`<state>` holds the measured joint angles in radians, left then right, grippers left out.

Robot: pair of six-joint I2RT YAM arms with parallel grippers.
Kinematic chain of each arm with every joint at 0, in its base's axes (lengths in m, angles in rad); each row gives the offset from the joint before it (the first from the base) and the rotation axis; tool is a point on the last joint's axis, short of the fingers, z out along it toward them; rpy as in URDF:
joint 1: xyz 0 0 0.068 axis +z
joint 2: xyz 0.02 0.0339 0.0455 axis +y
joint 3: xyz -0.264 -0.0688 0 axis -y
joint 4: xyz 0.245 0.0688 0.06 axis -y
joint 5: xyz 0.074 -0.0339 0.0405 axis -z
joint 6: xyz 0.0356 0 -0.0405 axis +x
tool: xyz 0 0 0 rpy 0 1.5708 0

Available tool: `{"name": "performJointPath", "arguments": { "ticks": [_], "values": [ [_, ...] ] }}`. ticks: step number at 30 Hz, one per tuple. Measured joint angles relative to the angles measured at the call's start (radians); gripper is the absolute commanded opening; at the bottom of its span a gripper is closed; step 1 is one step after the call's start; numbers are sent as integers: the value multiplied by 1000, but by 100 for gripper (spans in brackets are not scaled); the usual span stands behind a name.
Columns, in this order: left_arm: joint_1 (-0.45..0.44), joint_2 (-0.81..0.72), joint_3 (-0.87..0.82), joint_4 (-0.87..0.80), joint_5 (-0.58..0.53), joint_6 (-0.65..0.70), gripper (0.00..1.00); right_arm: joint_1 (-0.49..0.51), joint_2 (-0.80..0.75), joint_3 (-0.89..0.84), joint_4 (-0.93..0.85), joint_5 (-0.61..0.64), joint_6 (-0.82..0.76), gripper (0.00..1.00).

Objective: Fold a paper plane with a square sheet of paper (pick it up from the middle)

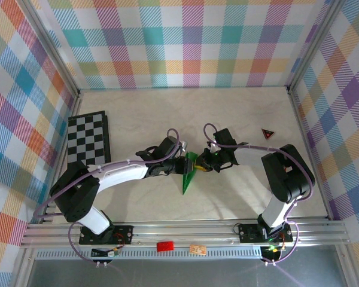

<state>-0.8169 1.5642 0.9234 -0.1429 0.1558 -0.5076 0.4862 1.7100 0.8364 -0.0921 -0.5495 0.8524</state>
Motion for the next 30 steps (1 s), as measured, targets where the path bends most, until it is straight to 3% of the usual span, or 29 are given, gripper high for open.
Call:
{"name": "performJointPath", "arguments": {
  "ticks": [30],
  "values": [
    [-41,116,58,-95,-5,63,35,0,0,0,0,0,0,14]
  ]
}}
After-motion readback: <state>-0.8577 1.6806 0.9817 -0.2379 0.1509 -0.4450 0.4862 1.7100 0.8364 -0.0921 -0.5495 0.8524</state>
